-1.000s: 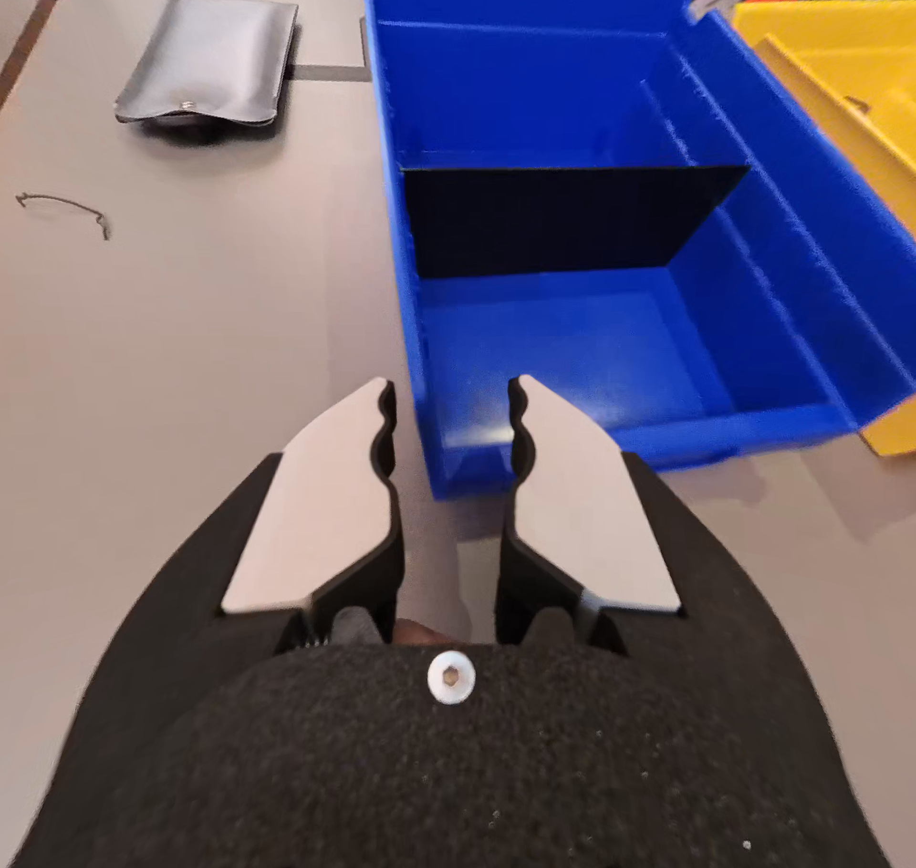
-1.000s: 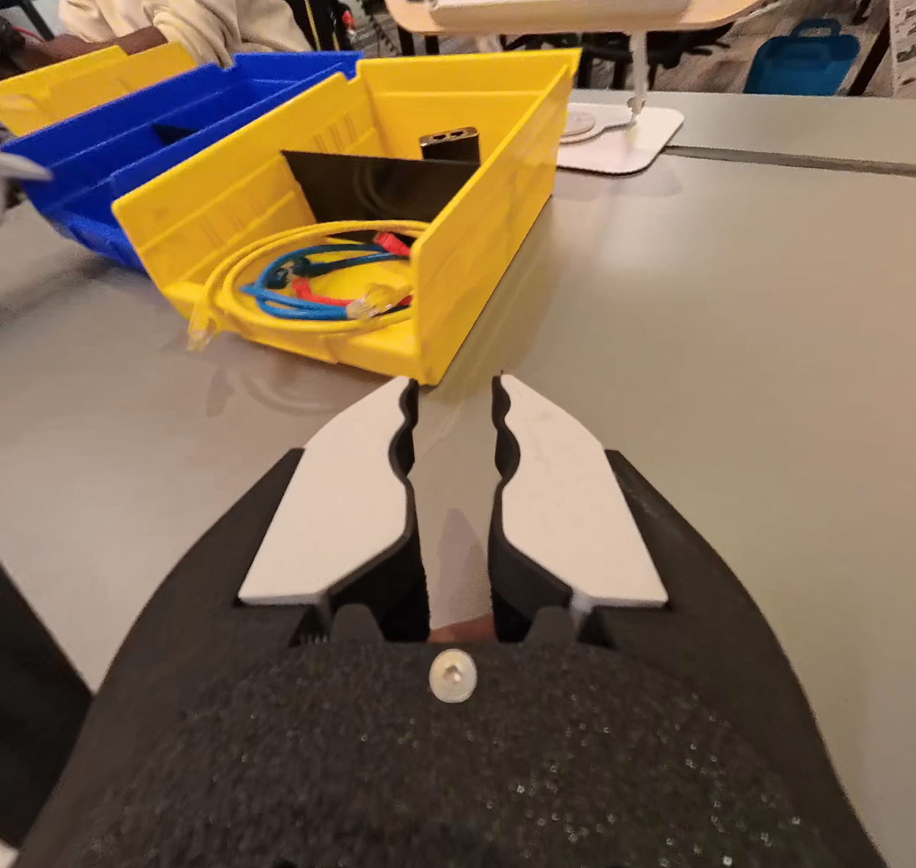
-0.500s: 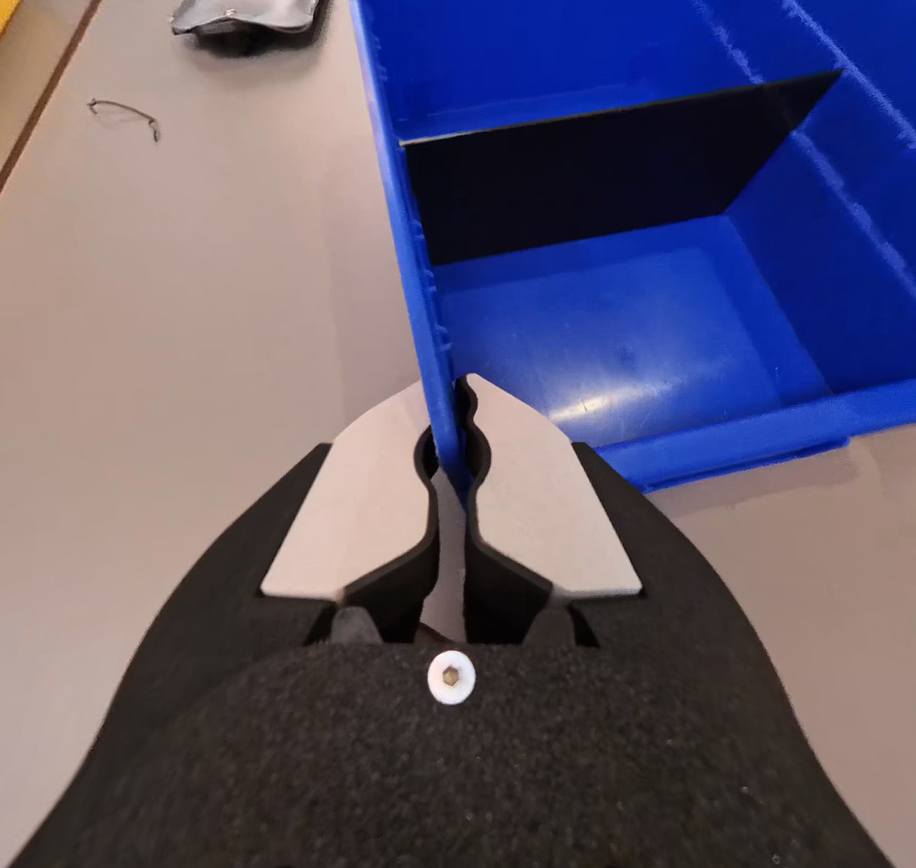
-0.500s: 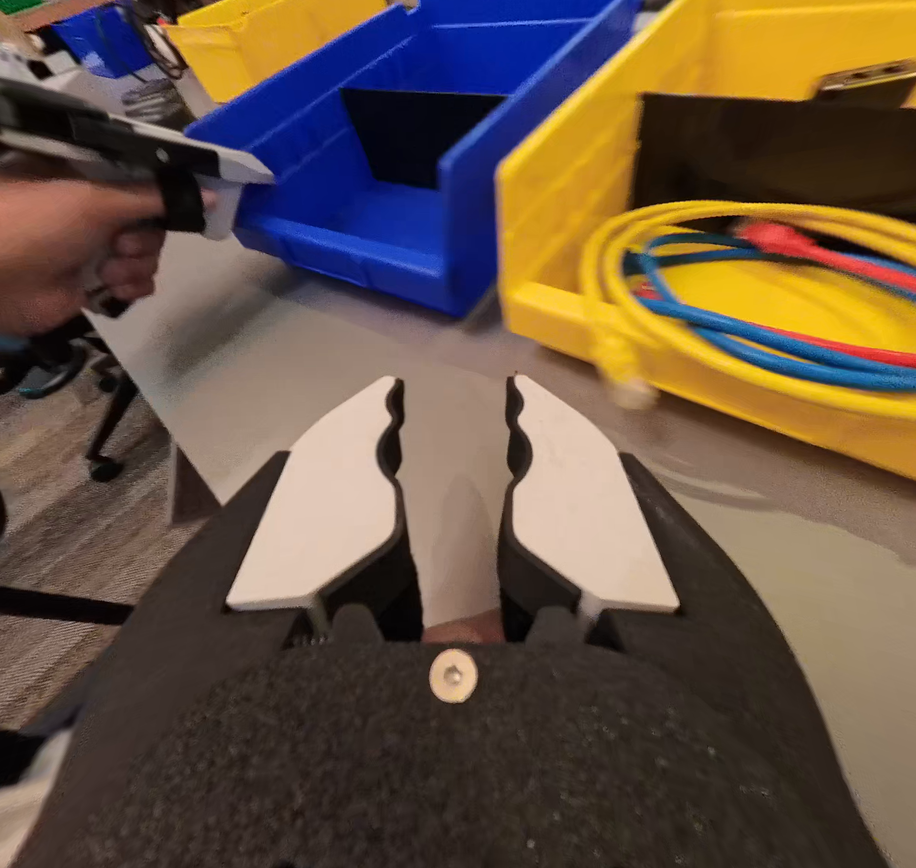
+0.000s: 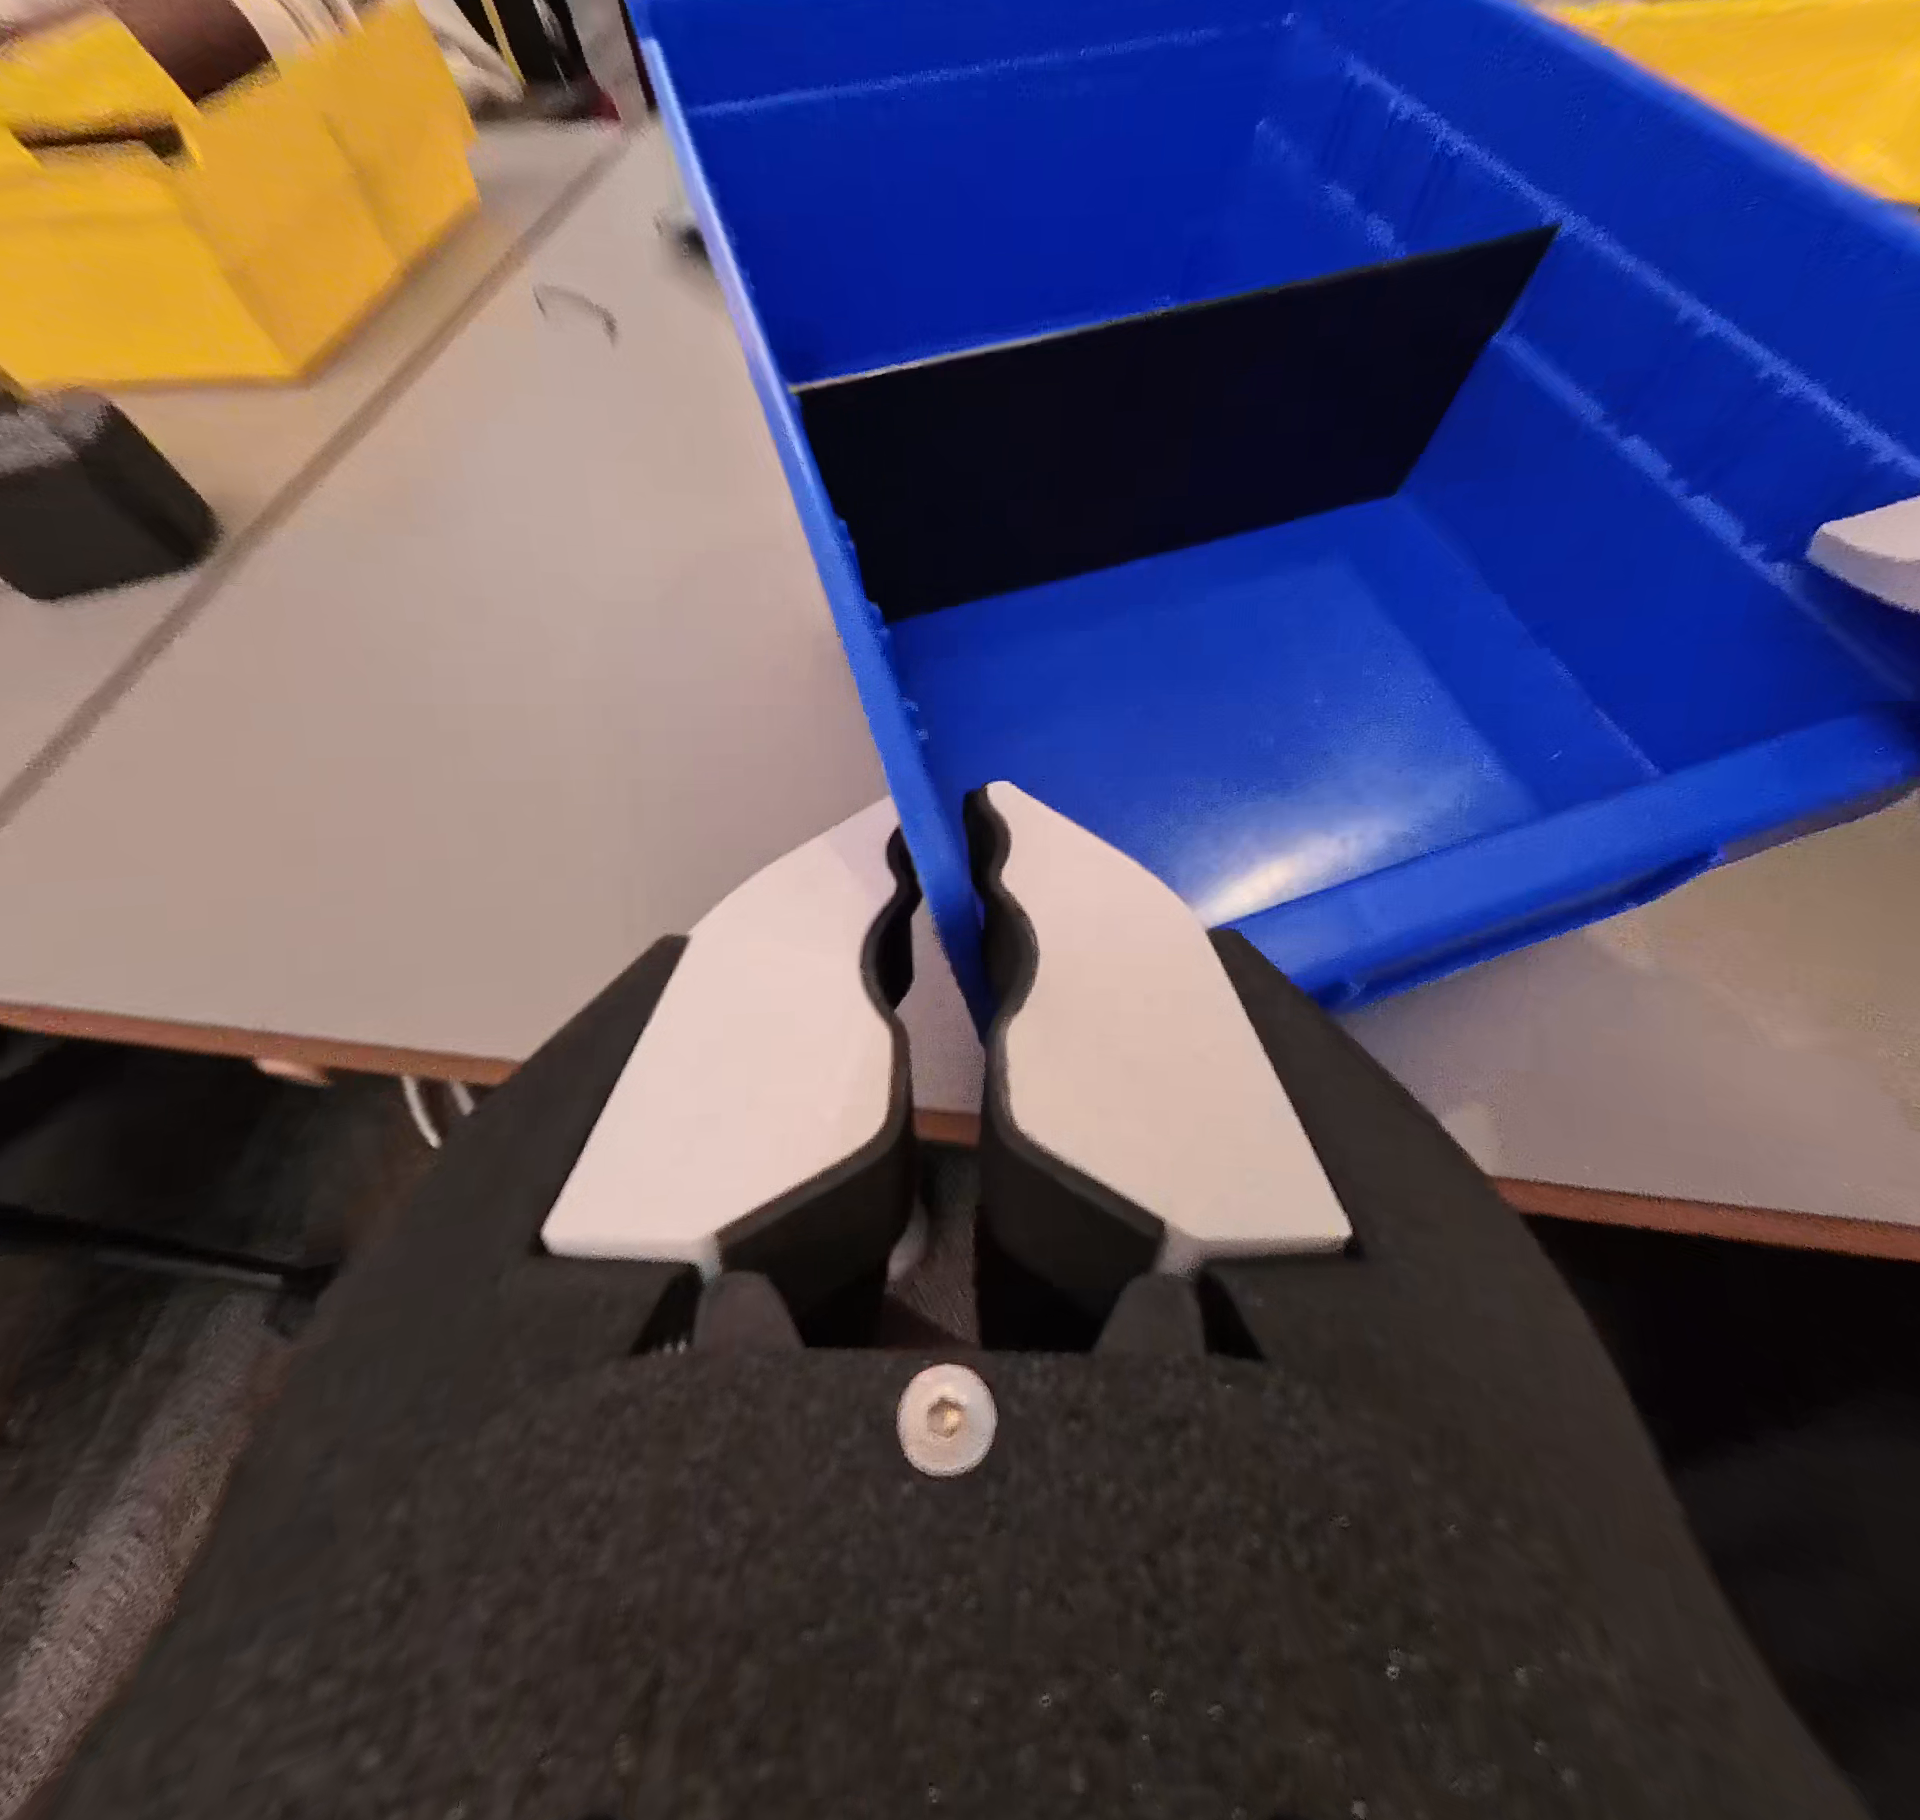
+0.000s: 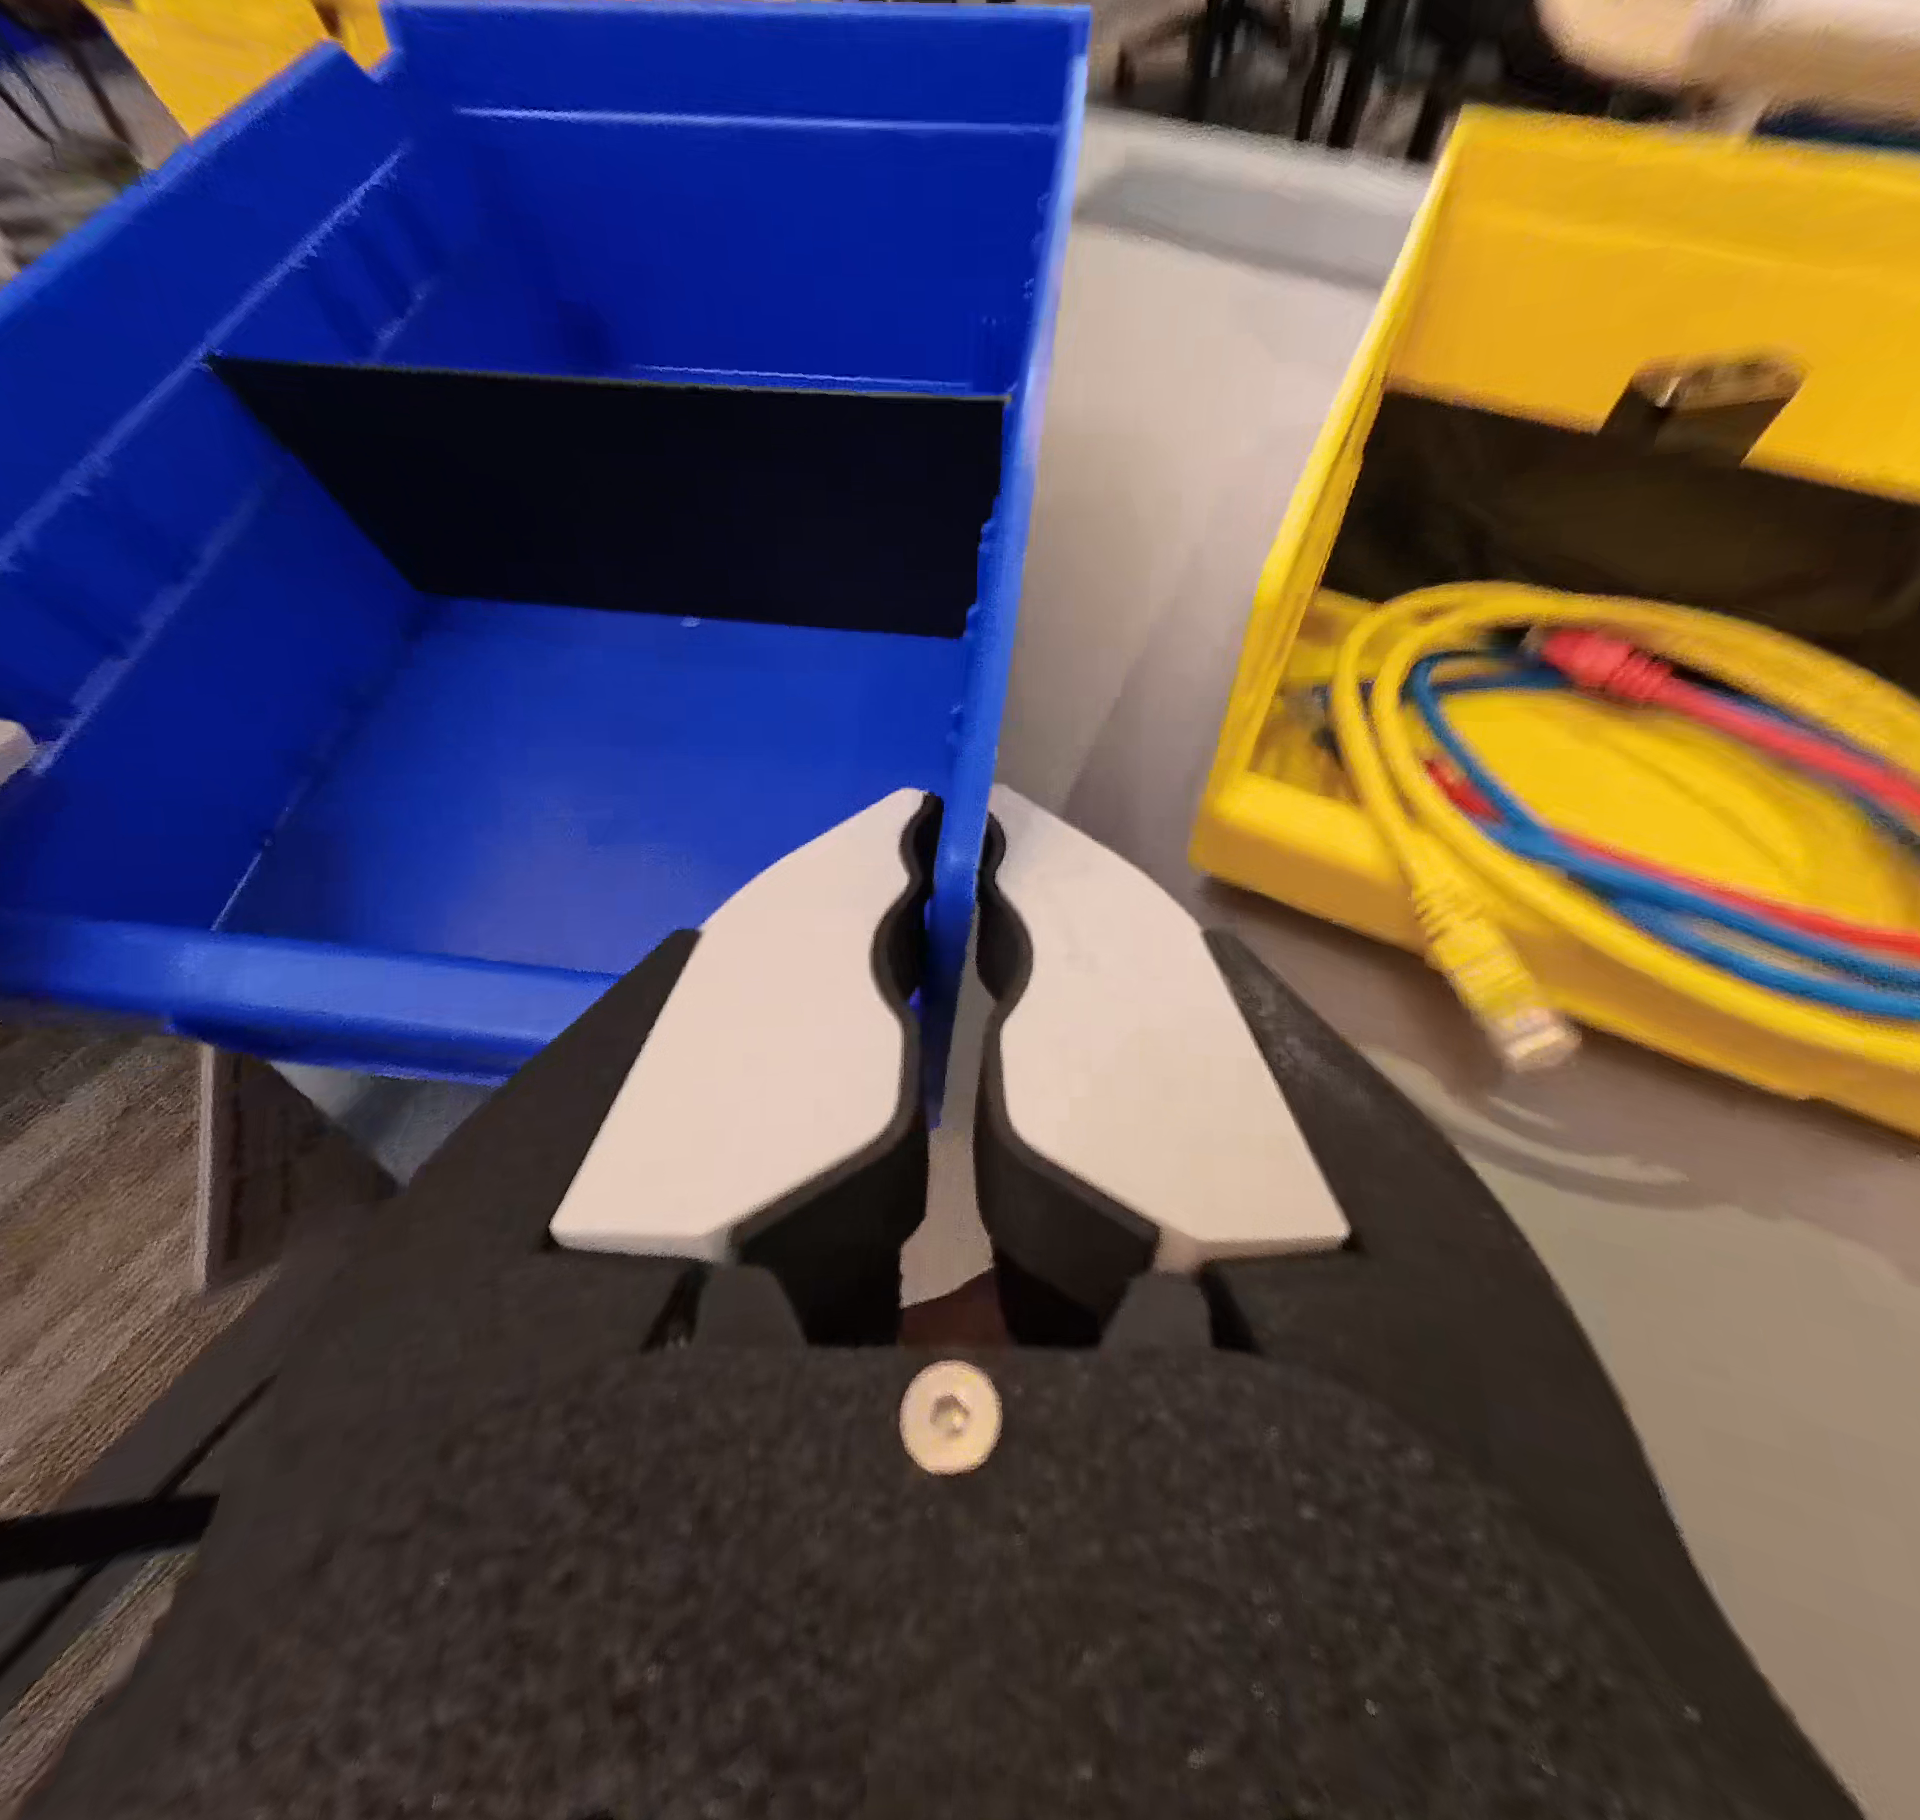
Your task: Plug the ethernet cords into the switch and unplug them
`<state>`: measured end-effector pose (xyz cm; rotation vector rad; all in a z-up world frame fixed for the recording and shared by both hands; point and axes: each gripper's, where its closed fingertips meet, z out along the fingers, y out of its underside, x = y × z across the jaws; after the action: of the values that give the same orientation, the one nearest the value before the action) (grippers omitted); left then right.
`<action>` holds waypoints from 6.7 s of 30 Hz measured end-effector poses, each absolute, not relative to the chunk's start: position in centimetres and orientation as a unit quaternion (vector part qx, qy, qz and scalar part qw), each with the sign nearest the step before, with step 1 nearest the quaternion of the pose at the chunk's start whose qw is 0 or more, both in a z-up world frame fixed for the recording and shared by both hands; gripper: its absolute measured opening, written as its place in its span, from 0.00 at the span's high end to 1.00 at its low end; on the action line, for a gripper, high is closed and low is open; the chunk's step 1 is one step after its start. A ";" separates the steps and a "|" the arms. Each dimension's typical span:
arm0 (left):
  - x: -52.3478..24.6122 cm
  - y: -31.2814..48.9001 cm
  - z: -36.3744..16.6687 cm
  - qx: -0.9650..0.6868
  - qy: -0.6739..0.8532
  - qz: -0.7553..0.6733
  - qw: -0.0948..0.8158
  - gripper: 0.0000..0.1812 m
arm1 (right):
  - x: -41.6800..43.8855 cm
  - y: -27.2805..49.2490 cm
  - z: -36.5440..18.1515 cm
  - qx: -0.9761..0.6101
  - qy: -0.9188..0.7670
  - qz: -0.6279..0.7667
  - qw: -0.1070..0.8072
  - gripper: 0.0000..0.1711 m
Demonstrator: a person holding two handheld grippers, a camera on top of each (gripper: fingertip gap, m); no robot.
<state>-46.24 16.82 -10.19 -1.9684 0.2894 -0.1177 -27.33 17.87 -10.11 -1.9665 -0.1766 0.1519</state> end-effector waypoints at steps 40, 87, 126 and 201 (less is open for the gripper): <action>11.0 15.7 -13.2 -0.779 0.367 -0.292 0.416 0.87 | 28.9 9.5 -13.4 -0.823 0.237 -0.065 0.513 0.96; -41.9 37.7 -10.5 -0.826 0.217 -0.076 0.514 0.99 | -24.0 30.6 -12.2 -0.845 0.007 -0.005 0.534 0.96; -39.0 23.7 -12.4 -0.819 0.211 -0.243 0.476 0.83 | 15.9 6.0 -12.6 -0.814 0.195 -0.025 0.546 0.67; -39.8 32.0 -11.9 -0.826 -0.008 -0.387 0.410 0.93 | 13.4 2.6 -14.6 -0.857 0.106 -0.084 0.498 0.73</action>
<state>-39.76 31.98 -11.90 -2.0787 -0.0209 -0.9747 13.39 2.63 -14.64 -2.0741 0.2555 -0.2022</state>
